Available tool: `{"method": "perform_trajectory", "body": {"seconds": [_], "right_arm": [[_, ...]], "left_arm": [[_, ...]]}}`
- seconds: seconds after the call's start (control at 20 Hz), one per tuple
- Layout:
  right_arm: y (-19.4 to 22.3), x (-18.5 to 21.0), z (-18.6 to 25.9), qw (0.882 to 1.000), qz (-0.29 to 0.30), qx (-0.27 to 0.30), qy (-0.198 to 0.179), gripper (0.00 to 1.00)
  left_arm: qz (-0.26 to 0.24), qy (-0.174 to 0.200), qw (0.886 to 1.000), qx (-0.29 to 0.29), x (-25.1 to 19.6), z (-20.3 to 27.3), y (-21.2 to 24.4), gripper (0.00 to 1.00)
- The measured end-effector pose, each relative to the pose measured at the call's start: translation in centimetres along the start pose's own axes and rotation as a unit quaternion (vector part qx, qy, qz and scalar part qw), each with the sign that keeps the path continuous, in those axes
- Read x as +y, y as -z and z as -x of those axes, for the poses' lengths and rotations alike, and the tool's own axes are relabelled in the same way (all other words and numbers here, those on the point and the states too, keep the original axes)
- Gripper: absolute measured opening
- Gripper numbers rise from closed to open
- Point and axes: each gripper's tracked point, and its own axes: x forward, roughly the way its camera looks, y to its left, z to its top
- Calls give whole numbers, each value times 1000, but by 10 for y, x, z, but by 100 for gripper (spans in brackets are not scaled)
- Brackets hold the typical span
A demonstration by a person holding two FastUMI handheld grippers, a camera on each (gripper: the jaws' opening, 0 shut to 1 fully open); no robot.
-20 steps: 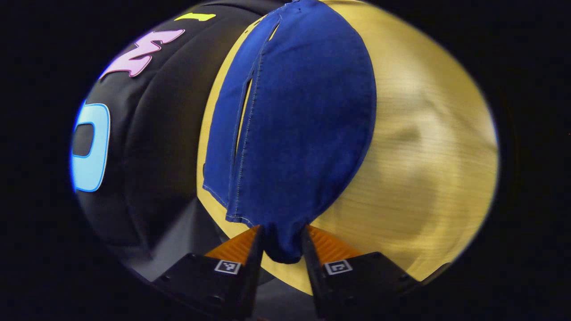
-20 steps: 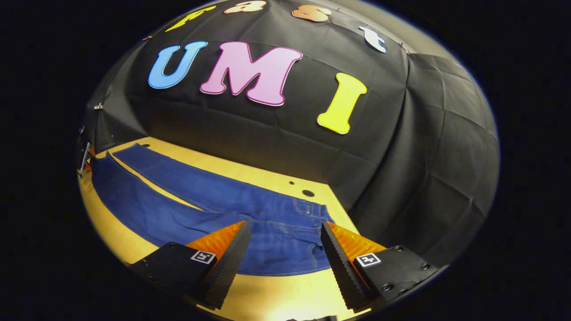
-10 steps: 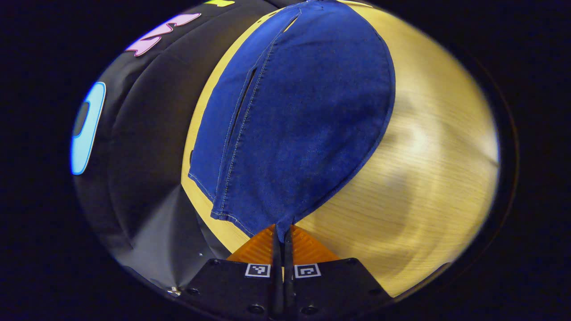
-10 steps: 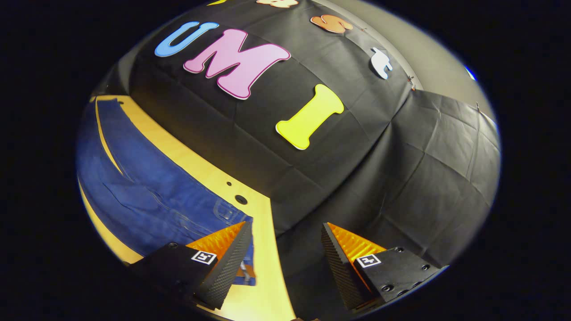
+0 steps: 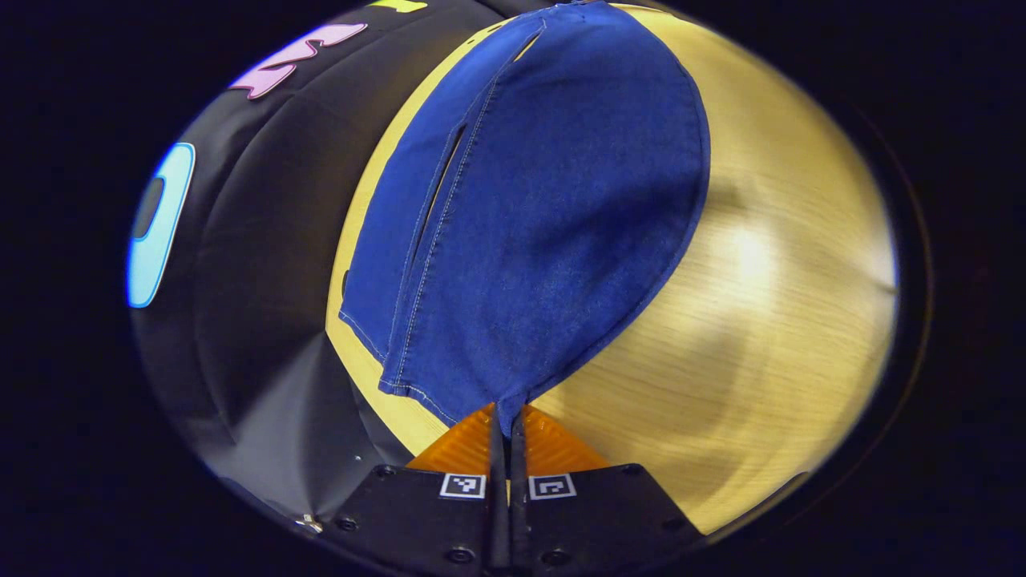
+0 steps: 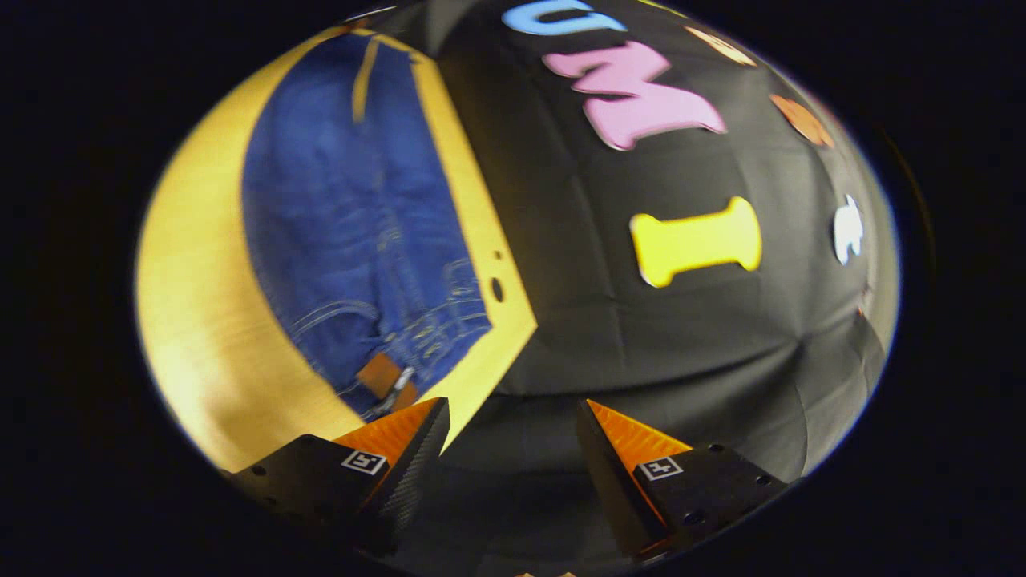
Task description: Grasp the waist and the cuffs of the jeans and fold them to make the two legs overlap; first hold the waist and fold one-third of the jeans toward the cuffs, then hold the cuffs and fold the remaining one-third in the same direction to finish folding.
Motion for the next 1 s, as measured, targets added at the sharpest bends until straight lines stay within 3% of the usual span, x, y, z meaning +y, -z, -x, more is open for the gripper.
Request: {"method": "perform_trajectory", "body": {"seconds": [0.15,0.3,0.4,0.75,0.85,0.9,0.95,1.0], "right_arm": [[-2,48,-8,994,64,-25,-86,97],[19,83,-22,988,88,-6,-126,98],[27,86,-33,989,98,15,-110,98],[-2,76,-86,984,167,-1,-64,92],[-10,79,-100,981,182,5,-65,82],[-8,88,-105,980,180,15,-79,70],[-6,86,-106,980,182,23,-75,65],[-5,89,-108,981,176,27,-82,36]], "left_arm": [[-4,2,1000,4,0,0,0,6],[-5,-4,1000,0,0,0,-1,6],[-3,-13,1000,0,-1,0,-1,6],[11,-36,999,-1,0,-1,-2,6],[15,-40,999,-4,0,-1,-2,6],[17,-43,999,-5,1,-1,-2,5],[20,-46,999,-6,0,-1,-2,5],[24,-50,998,-5,1,-1,-3,6]]}}
